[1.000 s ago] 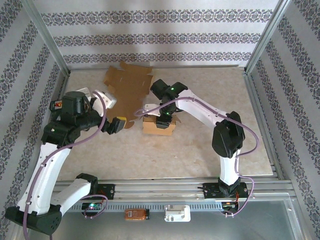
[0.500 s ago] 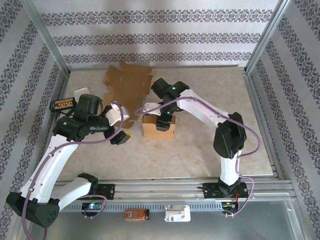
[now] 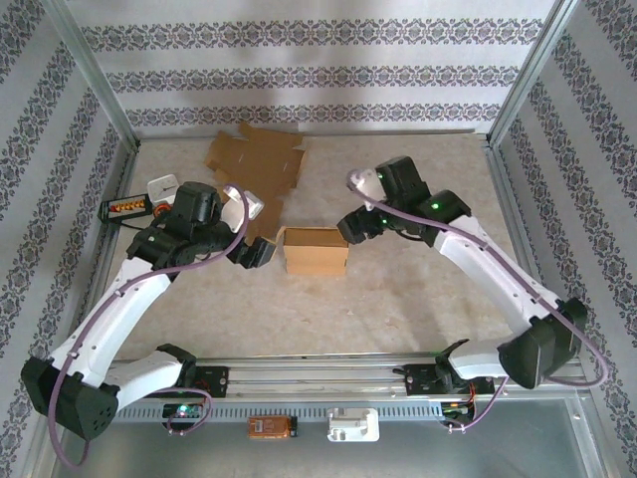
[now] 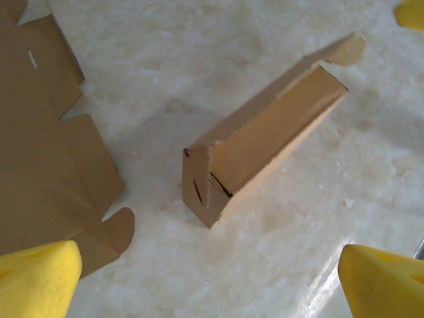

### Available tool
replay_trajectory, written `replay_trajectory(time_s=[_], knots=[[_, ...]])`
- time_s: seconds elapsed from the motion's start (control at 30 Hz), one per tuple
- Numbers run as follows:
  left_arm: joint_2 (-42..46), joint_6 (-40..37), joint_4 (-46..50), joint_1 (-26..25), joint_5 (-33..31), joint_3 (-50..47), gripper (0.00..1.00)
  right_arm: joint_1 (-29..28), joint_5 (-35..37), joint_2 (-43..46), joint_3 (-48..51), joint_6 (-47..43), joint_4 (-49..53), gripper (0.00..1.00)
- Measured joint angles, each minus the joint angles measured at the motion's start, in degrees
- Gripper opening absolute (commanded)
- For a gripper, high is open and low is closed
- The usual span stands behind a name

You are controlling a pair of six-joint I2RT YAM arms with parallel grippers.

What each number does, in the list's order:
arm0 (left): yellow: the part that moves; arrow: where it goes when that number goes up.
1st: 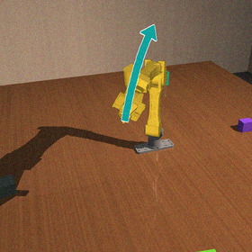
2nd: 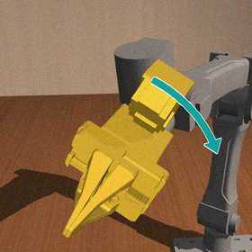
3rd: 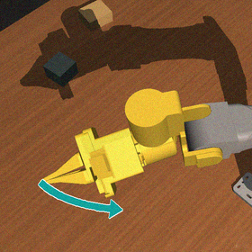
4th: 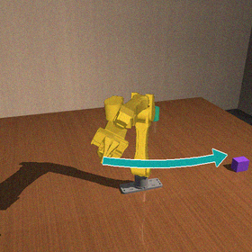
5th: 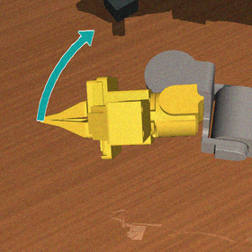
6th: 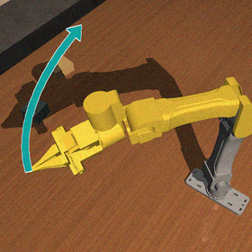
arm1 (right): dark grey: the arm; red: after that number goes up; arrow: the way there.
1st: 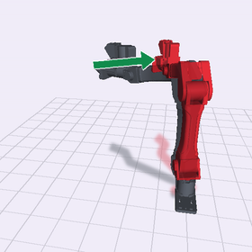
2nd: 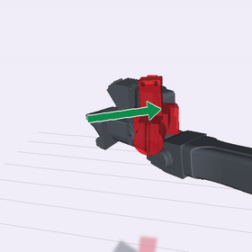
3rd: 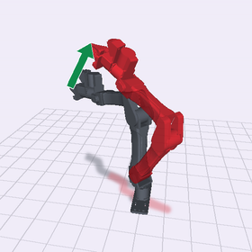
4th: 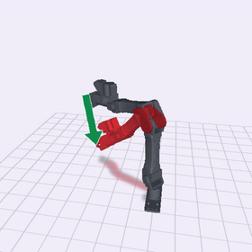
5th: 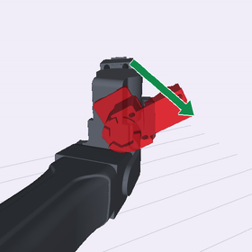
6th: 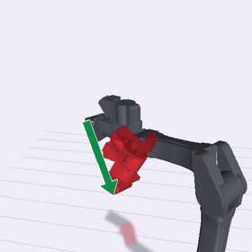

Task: Fold the paper box

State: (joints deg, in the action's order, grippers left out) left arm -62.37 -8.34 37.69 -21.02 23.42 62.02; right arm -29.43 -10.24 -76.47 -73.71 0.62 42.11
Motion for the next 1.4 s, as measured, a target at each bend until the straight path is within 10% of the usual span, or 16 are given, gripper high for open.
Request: replay_trajectory(time_s=[0.63, 1.1, 1.4], knots=[[-7.72, 5.46, -0.13, 0.00, 1.86, 2.89, 0.99, -2.29, 0.39, -5.33, 3.96, 0.83, 0.00, 0.32], [-9.84, 9.25, -5.33, -1.03, -0.87, 0.44, 0.88, -3.85, 3.74, -5.29, 3.39, -0.09, 0.07, 0.19], [-13.51, 9.90, -6.67, -2.16, -1.25, 0.44, 0.64, -3.85, 4.70, -5.29, 1.57, 0.72, 0.61, 0.15]])
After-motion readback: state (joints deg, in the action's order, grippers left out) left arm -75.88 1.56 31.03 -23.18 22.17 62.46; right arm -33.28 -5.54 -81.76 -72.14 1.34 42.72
